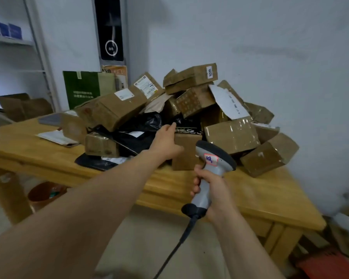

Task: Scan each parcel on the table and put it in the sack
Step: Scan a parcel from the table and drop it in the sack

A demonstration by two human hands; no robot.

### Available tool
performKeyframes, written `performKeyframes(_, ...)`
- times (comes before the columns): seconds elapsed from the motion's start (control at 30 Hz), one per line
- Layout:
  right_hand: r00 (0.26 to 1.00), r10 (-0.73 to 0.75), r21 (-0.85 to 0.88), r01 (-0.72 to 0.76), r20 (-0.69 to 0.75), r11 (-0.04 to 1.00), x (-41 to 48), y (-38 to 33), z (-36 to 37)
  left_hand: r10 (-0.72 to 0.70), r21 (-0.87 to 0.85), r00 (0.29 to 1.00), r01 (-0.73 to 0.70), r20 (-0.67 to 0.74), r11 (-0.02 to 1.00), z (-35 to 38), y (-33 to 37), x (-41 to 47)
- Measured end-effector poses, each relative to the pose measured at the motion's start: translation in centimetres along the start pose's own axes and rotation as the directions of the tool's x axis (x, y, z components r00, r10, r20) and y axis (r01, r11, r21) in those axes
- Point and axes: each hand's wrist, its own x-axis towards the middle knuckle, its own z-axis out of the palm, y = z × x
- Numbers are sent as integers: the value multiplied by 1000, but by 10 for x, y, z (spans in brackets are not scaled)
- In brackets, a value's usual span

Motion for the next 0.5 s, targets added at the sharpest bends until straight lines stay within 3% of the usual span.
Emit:
performKeyframes(0.13,1000,8,-6,-8,-3,1000,11,-8,-17,-45,135,989,26,143,991,10,9,45)
performKeyframes(0.27,1000,2,-10,-2,1,1000,16,-12,-32,-84,159,962,43,261,986,11,1,72)
performKeyframes(0.4,1000,13,-3,-13,-26,1000,15,-10,-39,-80,283,973,16,215,959,10,1,64)
performKeyframes(0.5,996,-13,8,13,-87,1000,12,-7,-43,58,177,986,-86,156,980,9,6,29)
